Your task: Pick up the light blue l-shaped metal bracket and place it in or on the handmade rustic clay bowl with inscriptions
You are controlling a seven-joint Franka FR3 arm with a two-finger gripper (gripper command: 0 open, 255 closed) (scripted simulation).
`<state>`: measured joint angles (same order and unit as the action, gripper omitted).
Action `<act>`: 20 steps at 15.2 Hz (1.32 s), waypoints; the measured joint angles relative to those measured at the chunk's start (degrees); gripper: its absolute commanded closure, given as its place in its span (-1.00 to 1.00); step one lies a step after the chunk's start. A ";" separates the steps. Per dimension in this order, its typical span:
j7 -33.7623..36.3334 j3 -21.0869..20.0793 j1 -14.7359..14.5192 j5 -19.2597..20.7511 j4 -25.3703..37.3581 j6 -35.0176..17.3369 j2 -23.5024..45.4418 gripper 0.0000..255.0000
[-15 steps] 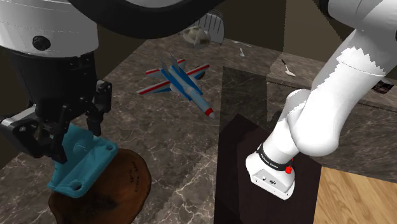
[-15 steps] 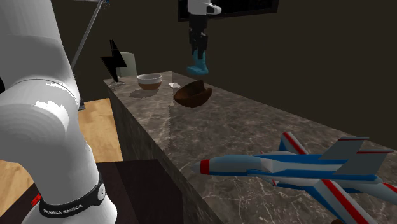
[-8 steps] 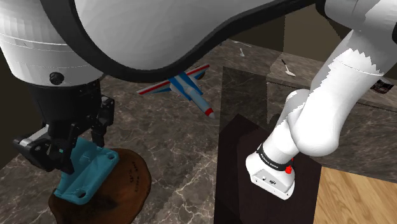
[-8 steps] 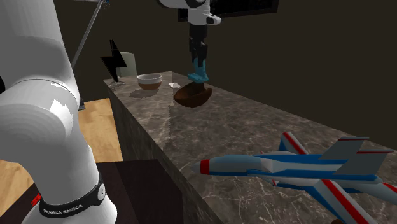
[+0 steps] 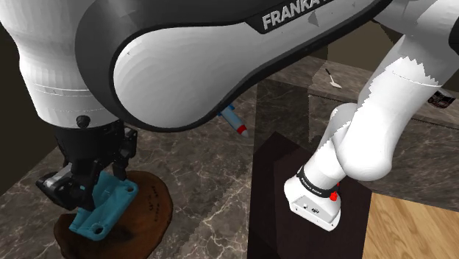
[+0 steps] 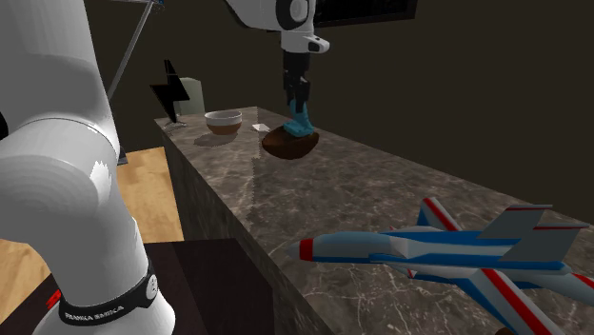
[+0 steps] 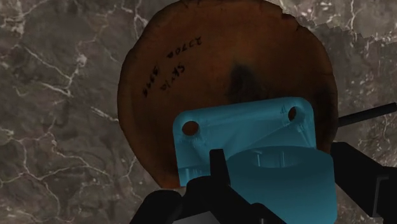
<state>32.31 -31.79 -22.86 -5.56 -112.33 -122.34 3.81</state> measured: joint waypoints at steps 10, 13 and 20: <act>0.04 -0.01 -0.02 0.05 -0.10 -0.17 0.09 -1.00; -0.55 0.18 0.34 -0.62 1.22 2.17 -1.10 -1.00; -1.05 0.46 0.74 -1.48 4.01 6.61 -2.88 -1.00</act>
<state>31.26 -31.33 -22.12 -7.04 -108.31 -115.73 0.93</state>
